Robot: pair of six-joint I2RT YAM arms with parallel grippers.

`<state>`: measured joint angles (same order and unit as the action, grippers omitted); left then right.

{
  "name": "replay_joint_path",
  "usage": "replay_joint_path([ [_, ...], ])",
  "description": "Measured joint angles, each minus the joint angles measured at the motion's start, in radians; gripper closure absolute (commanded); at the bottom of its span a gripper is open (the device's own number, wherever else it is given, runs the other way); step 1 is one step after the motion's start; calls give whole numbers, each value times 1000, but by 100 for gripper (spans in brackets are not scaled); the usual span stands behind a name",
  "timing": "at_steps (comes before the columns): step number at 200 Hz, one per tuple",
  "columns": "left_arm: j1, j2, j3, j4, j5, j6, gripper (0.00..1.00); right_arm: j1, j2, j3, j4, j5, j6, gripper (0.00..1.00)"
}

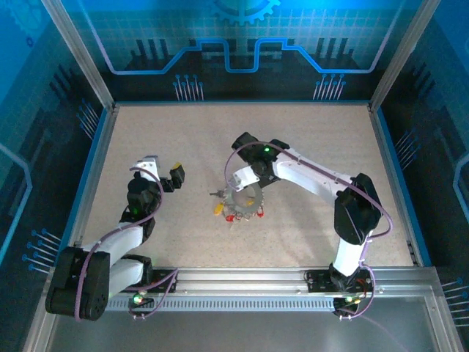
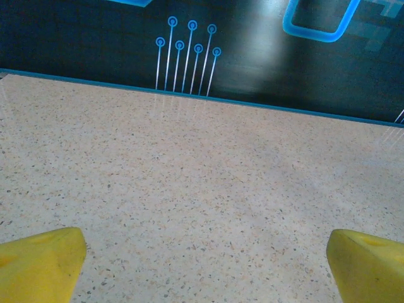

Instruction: Put the keys on the keyring

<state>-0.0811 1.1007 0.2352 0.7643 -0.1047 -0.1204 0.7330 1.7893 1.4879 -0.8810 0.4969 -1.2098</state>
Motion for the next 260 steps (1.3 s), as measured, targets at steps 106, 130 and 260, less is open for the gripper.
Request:
replay_joint_path([
  [106, 0, 14, 0, 11, -1, 26, 1, -214, 124, -9, 113, -20, -40, 100],
  [130, 0, 34, 0, 11, -1, 26, 1, -240, 154, -9, 123, -26, -35, 100],
  [260, 0, 35, -14, 29, -4, 26, 1, -370, 234, -62, 201, -55, 32, 92],
])
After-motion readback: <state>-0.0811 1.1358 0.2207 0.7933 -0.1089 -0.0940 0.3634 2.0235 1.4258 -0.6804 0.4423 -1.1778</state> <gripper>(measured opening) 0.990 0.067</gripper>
